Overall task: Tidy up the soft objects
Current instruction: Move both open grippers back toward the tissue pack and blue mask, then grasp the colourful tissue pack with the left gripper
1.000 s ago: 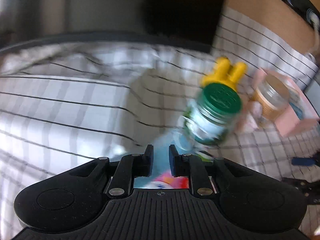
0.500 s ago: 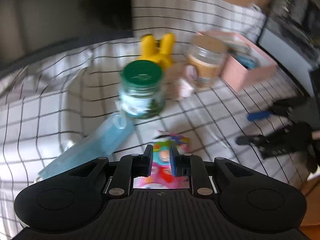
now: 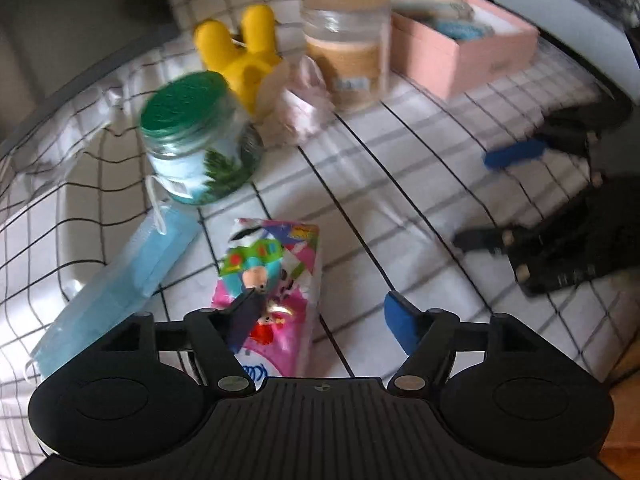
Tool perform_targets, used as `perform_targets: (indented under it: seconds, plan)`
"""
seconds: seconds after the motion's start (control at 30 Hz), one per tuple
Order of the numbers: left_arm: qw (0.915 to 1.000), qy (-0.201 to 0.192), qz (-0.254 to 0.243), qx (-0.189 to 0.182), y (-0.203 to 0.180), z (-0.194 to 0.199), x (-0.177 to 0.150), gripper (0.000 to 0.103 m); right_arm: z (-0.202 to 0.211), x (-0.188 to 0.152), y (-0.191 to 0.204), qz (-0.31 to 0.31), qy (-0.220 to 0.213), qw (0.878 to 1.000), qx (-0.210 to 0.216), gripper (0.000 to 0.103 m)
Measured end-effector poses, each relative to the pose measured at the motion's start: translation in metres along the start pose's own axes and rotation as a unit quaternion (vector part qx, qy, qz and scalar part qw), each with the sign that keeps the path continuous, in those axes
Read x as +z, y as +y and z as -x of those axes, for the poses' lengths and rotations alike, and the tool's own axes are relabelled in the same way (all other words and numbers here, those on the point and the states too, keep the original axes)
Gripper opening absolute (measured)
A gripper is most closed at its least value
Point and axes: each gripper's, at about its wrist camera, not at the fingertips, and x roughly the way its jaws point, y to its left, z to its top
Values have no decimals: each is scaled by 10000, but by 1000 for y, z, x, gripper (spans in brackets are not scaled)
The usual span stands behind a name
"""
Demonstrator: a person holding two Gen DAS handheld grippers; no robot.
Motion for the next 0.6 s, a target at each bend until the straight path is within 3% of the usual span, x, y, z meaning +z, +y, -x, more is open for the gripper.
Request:
perform_targets:
  seconds: [0.1,0.17,0.33,0.43,0.5,0.6]
  plan:
    - [9992,-245,157,291,10,5,0,68,0,-1,0,18,-24,10000,22,80]
    - [9985,-171,254,448,19,1,1,68,0,-2,0,22,-41,10000,28,81]
    - [9969,29,736,276,35,-16,2,71,-2,-3,2,70,-40,9999,88,89]
    - [9927,-74,1199,97,47,-19,4,71,-3,-4,5,98,-27,9999,113,96]
    - [9923,-92,1230,64,48,-21,5,72,-5,-5,8,136,4,9998,137,103]
    - [9944,-26,1045,138,43,-23,7,73,-5,-7,9,138,-17,9998,120,103]
